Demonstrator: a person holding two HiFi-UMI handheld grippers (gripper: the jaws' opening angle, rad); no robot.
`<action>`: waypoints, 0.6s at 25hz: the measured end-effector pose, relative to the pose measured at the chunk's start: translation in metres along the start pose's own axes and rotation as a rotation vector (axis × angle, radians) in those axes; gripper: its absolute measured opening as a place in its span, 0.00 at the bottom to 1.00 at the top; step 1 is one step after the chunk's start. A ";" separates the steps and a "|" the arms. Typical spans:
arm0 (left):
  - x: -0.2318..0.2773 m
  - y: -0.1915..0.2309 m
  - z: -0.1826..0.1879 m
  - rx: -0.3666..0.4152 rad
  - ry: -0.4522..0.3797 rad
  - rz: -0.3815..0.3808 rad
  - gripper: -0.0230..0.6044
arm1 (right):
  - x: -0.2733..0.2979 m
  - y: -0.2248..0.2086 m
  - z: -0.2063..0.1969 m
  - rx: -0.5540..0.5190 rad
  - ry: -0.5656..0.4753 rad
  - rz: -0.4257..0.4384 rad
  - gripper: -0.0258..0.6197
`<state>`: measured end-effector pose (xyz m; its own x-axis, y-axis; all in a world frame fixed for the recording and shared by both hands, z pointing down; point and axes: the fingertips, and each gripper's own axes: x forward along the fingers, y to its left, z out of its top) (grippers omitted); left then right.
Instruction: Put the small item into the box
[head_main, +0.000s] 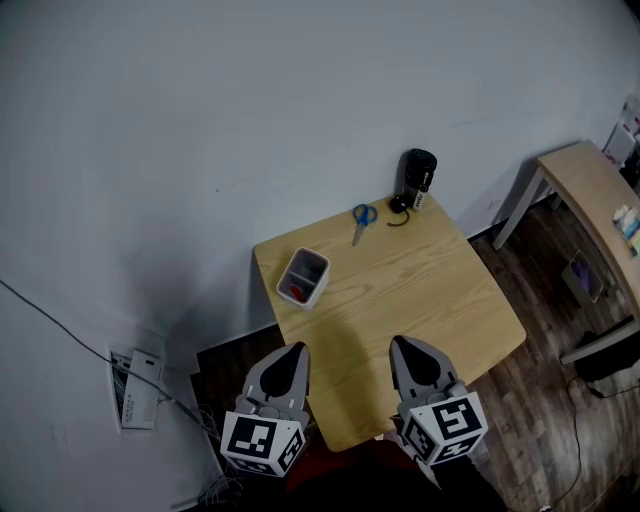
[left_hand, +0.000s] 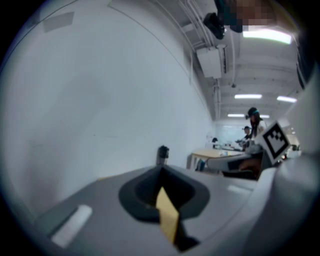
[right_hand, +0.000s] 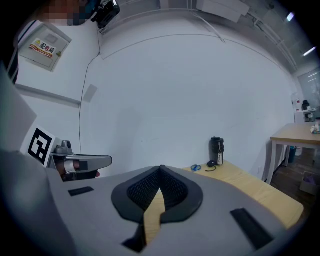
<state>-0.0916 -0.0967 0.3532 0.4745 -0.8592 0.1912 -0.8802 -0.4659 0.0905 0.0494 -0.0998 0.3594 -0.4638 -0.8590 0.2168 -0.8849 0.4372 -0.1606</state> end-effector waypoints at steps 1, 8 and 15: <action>-0.003 -0.002 0.002 0.004 -0.008 0.002 0.04 | -0.003 0.000 0.002 -0.005 -0.008 -0.002 0.05; -0.018 -0.008 0.010 0.020 -0.054 0.018 0.04 | -0.025 0.000 0.013 0.006 -0.058 0.002 0.05; -0.029 -0.010 0.013 0.037 -0.083 0.037 0.04 | -0.046 -0.010 0.015 0.025 -0.101 -0.019 0.05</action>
<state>-0.0961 -0.0697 0.3335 0.4425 -0.8898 0.1118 -0.8968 -0.4398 0.0487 0.0803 -0.0692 0.3364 -0.4393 -0.8901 0.1216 -0.8915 0.4152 -0.1812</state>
